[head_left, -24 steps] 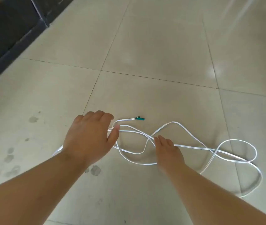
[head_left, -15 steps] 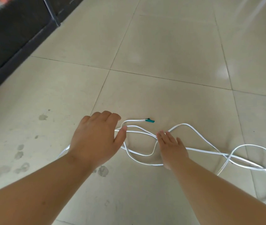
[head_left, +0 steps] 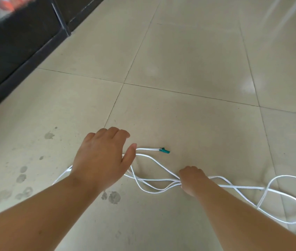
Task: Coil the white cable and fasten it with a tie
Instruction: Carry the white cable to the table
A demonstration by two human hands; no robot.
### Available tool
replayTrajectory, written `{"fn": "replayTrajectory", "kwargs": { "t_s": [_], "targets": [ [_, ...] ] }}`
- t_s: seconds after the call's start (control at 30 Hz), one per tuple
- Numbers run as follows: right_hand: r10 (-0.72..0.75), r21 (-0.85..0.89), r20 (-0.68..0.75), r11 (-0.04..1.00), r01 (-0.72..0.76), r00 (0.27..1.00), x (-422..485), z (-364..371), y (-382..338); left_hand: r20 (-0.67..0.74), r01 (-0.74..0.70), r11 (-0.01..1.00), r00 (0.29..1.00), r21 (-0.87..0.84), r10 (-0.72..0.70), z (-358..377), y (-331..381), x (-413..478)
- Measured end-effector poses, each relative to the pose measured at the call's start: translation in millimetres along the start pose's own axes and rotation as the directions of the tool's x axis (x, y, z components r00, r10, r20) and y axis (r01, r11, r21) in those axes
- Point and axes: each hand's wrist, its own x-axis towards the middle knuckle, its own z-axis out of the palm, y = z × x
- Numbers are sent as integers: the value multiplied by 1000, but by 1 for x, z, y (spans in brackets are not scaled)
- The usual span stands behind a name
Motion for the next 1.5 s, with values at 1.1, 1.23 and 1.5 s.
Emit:
{"fn": "replayTrajectory", "kwargs": {
  "t_s": [1.1,1.23,1.5],
  "targets": [
    [291,308,-549,942,-133,783,-337,-524,94,-225,-153,988,964,-26,144,-516,55,125],
    [348,336,-563,925,-178,749,-406,-621,118,-265,-186,982,949,-36,170,-619,62,151],
    [470,402,-580,876,-267,665,-499,-726,186,-438,-358,930,852,-87,287,-737,111,205]
  ]
}}
